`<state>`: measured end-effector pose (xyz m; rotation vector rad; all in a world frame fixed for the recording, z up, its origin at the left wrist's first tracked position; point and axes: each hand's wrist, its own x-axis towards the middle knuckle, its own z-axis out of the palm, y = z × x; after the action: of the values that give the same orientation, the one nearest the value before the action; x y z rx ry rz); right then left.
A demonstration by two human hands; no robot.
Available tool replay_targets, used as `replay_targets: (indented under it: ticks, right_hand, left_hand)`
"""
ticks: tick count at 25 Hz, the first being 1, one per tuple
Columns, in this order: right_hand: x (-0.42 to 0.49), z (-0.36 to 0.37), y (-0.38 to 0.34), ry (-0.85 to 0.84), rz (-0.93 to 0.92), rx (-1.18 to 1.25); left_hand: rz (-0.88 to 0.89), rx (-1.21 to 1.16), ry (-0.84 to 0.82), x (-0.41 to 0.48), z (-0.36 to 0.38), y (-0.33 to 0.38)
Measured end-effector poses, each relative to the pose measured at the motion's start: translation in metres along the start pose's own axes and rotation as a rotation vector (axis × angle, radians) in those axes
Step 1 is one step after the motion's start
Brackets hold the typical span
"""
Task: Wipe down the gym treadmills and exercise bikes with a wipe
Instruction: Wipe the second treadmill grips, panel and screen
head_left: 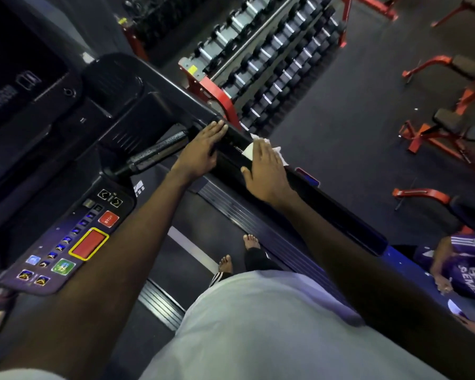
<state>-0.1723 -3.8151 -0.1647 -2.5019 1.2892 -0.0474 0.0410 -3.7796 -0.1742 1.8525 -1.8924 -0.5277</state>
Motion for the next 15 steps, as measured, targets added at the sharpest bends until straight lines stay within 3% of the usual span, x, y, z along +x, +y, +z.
replay_targets:
  ticks: [8, 15]
  right_hand:
    - [-0.008, 0.005, 0.021, -0.041, -0.426, -0.252]
    - [0.008, 0.010, -0.002, -0.045, -0.294, -0.177]
  left_hand:
    - [-0.022, 0.121, 0.052, 0.000, -0.005, -0.007]
    - [-0.135, 0.148, 0.028, -0.014, -0.012, -0.010]
